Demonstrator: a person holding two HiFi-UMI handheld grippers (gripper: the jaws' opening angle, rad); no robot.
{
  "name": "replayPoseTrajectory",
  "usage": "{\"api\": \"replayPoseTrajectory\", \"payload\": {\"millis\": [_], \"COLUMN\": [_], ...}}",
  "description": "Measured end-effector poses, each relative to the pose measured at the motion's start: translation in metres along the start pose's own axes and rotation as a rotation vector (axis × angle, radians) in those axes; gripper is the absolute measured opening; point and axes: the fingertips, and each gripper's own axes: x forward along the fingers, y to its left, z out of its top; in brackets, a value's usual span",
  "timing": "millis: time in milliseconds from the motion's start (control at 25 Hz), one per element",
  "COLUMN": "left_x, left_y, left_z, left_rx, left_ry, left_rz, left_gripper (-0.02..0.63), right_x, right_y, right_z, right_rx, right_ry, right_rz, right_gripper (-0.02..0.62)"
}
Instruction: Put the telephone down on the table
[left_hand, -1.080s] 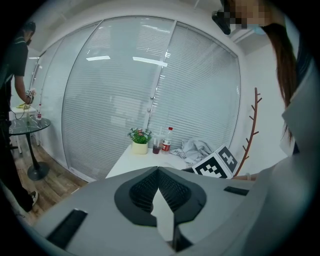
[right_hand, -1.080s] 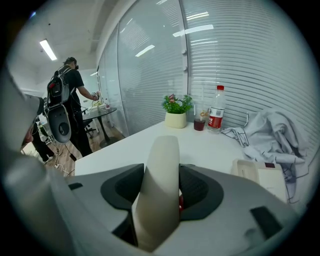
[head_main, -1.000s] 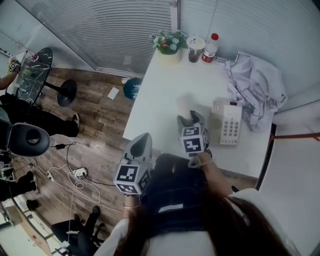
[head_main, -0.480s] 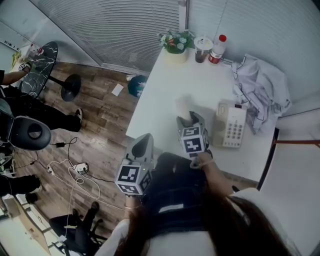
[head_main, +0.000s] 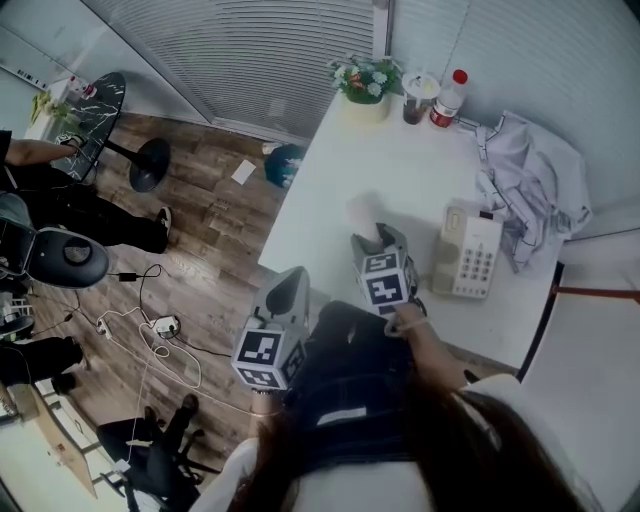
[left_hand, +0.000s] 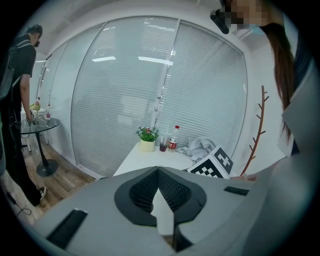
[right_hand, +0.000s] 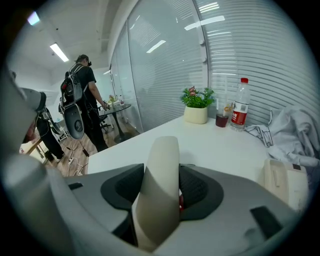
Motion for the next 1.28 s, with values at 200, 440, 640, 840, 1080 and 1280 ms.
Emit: {"api": "replayPoseTrajectory", "payload": {"millis": [200, 440, 640, 840, 1080, 1280], "left_x": [-0.006, -0.013, -0.018, -0.02, -0.02, -0.017], "left_y": [0.005, 0.01, 0.013, 0.014, 0.011, 0.013], "left_z": [-0.001, -0.003, -0.006, -0.008, -0.012, -0.014], "left_rx": [-0.004, -0.008, -0.007, -0.018, -0.025, -0.023], "left_ry": [0.005, 0.011, 0.017, 0.019, 0.043, 0.048], "left_rz": [0.021, 0.047, 0.061, 0.072, 0.076, 0.077], "left_gripper": [-0.003, -0.003, -0.003, -0.003, -0.003, -0.003], "right_x": [0.006, 0.009, 0.012, 0.016, 0.02, 0.024], "right_y": [0.011, 0.022, 0.029, 0.032, 0.03, 0.028], "right_z": [-0.001, -0.002, -0.004, -0.007, -0.011, -0.013], "right_rx": [-0.016, -0.025, -0.025, -0.021, -0.023, -0.017], "right_ry": [0.005, 0.012, 0.017, 0.023, 0.03, 0.035], "right_rz": [0.026, 0.049, 0.064, 0.073, 0.076, 0.073], "right_gripper": [0.218, 0.218, 0.218, 0.218, 0.218, 0.218]}}
